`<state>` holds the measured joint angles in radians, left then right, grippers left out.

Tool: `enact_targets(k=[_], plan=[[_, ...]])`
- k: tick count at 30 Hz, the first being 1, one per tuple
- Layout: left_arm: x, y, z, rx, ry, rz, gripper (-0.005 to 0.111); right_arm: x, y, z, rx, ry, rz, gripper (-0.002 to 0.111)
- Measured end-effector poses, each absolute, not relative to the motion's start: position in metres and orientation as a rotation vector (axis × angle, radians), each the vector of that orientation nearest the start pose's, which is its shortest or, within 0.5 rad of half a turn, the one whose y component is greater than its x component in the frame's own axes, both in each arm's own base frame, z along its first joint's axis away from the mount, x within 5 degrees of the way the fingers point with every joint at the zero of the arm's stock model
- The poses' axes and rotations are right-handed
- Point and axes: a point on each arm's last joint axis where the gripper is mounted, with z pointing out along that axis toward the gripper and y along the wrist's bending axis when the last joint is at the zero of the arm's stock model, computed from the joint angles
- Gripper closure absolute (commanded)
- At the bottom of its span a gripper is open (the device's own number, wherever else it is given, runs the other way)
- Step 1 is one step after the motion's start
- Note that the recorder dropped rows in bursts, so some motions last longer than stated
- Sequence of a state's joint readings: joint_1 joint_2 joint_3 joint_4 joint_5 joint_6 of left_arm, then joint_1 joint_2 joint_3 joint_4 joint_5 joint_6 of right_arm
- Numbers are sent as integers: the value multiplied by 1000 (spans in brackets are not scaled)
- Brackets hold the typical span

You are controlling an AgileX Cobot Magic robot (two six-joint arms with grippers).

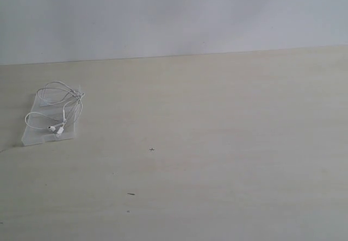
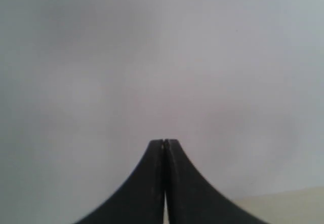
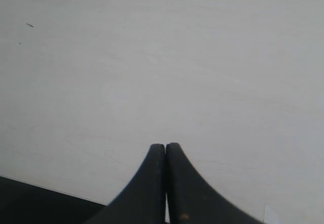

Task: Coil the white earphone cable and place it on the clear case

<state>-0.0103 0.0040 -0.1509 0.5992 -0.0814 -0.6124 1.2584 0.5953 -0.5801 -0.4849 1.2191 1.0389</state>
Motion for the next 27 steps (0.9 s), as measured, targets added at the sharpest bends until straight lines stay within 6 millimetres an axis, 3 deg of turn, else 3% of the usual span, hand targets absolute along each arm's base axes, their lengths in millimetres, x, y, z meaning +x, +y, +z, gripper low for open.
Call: enact_targets(k=[14, 27], plan=[[56, 2, 214, -28, 1517, -4, 107, 60, 57, 280, -364, 2494, 236, 108], [56, 6, 199, -105, 1648, -3, 107, 60, 57, 280, -364, 2494, 236, 108]])
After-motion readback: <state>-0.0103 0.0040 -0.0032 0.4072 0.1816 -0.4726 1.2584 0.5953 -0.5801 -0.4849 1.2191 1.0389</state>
